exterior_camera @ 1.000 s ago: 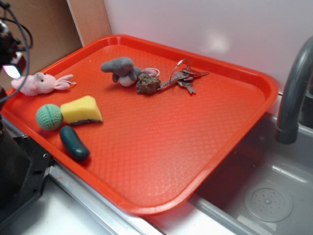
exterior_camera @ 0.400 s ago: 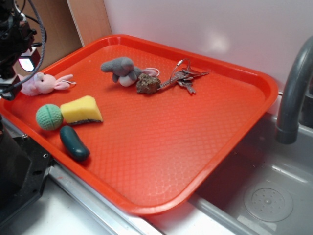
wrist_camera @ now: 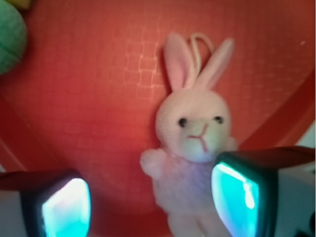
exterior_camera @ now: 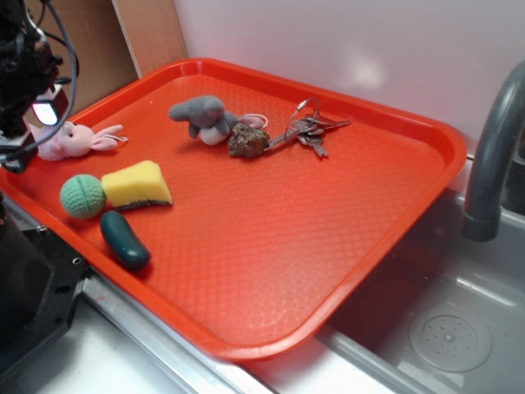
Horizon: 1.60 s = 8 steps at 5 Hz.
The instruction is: Grab the pink bunny.
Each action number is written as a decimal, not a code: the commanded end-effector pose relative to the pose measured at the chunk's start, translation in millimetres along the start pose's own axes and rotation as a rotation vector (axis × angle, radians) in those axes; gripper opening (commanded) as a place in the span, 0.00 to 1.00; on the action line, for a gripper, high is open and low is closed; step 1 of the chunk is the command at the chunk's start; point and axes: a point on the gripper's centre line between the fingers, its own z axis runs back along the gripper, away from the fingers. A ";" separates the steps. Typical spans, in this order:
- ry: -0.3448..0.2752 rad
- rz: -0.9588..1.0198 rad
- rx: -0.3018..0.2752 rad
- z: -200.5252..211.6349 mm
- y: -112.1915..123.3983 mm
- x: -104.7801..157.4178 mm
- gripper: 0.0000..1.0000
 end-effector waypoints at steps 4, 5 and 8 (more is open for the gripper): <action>0.007 0.129 0.012 11.8 60.0 17.5 0.00; -0.066 0.323 0.006 63.1 64.2 28.4 0.00; -0.180 0.860 0.042 134.9 1.7 48.1 0.00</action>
